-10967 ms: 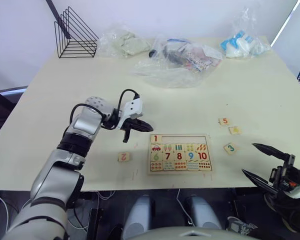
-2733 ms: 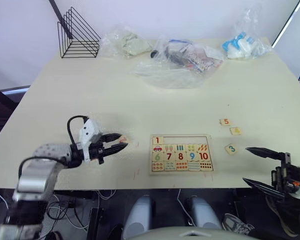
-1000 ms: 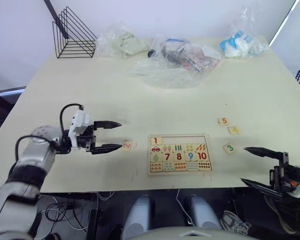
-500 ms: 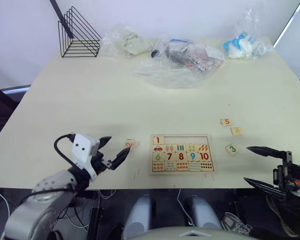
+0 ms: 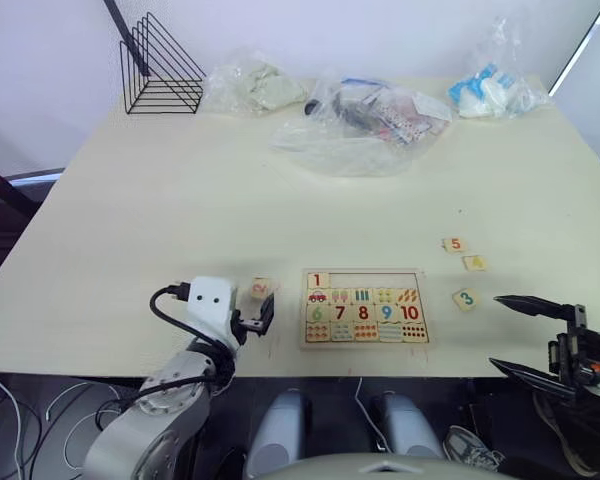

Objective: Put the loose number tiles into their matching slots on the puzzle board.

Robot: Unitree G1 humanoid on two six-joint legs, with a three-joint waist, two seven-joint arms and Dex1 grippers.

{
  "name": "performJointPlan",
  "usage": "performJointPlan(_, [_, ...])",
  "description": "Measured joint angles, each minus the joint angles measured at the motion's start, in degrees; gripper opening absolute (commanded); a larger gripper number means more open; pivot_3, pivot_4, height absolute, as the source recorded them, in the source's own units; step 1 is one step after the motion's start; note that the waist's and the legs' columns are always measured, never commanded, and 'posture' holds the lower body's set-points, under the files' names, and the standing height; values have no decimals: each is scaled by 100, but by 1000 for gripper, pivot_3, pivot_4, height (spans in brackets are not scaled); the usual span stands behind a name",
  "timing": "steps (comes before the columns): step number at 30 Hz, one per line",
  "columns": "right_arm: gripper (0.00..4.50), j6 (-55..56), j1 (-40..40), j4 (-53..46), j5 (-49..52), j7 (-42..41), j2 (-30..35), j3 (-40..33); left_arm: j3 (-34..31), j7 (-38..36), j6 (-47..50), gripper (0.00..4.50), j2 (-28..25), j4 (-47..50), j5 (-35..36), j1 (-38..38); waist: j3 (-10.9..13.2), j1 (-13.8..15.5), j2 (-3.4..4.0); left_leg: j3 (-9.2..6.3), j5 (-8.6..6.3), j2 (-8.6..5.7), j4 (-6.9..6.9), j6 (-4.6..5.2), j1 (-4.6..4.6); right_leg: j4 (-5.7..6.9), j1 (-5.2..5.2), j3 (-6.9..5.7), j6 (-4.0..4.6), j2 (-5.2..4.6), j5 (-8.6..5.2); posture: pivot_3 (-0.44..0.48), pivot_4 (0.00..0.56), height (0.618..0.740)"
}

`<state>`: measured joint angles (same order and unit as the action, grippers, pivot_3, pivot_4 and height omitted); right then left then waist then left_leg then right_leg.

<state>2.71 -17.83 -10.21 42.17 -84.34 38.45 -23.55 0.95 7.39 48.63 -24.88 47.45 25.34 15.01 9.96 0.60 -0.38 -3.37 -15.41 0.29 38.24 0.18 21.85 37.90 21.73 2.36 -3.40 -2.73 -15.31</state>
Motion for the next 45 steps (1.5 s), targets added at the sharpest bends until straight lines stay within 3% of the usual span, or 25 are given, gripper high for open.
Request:
performJointPlan(11, [4500, 4, 17, -4, -2, 59, -5, 1, -1, -186, 624, 4412, 417, -102, -109, -392, 0, 10, -1, 0, 0, -1, 1, 0, 1, -1, 0, 0, 0, -1, 0, 0, 150, 740])
performJointPlan(31, [4500, 136, 36, 119, -20, -33, -8, 0, -241, -594, 1130, 4412, 652, -255, -215, -671, -23, 8, 36, 1, 0, -3, 1, 0, -3, 0, -3, 0, 1, -1, -1, 0, 150, 740])
performJointPlan(32, [4500, 137, 37, 119, -20, -31, -9, 0, -252, -593, 1197, 3919, 669, -244, -217, -702, -23, 8, 36, 0, 0, -3, 1, 0, -3, 0, -3, 0, 1, -1, -1, 0, 150, 740])
performJointPlan(33, [4500, 138, 37, 118, -20, -30, -9, 1, -265, -584, 1242, 3744, 686, -238, -230, -720, -23, 8, 36, 1, 0, -4, 1, 0, -3, 0, -3, 1, 0, -1, -1, 0, 150, 740])
performJointPlan(34, [4500, 139, 36, 119, -20, -29, -12, 1, -302, -562, 1317, 3207, 713, -238, -273, -749, -23, 7, 36, 1, 0, -5, 1, 0, -3, -1, -3, 0, 0, -1, -1, 0, 150, 740])
performJointPlan(36, [4500, 142, 34, 118, -20, -27, -15, 1, -352, -553, 1388, 2812, 743, -238, -290, -772, -23, 7, 36, 0, 0, -5, 1, 0, -2, -1, -3, 0, 0, -1, -1, 0, 150, 740])
performJointPlan(37, [4500, 144, 33, 118, -20, -25, -21, 1, -367, -553, 1427, 2192, 739, -238, -309, -795, -22, 8, 35, 0, 0, -5, 1, 0, -2, -2, -3, 1, 0, -1, -1, 0, 150, 740])
performJointPlan(40, [4500, 151, 34, 118, -21, -21, -51, 2, -394, -573, 1501, 1043, 701, -237, -380, -853, -22, 12, 35, -1, 0, -6, 1, 0, -2, -2, -3, 1, 0, -2, -1, 0, 150, 740])
performJointPlan(45, [4500, 176, 45, 118, -30, -13, -65, 9, -482, -614, 1654, 947, 725, -223, -385, -936, -22, 14, 35, -2, 0, -5, 1, 0, -2, -2, -3, 0, 0, -3, -1, 0, 150, 740])
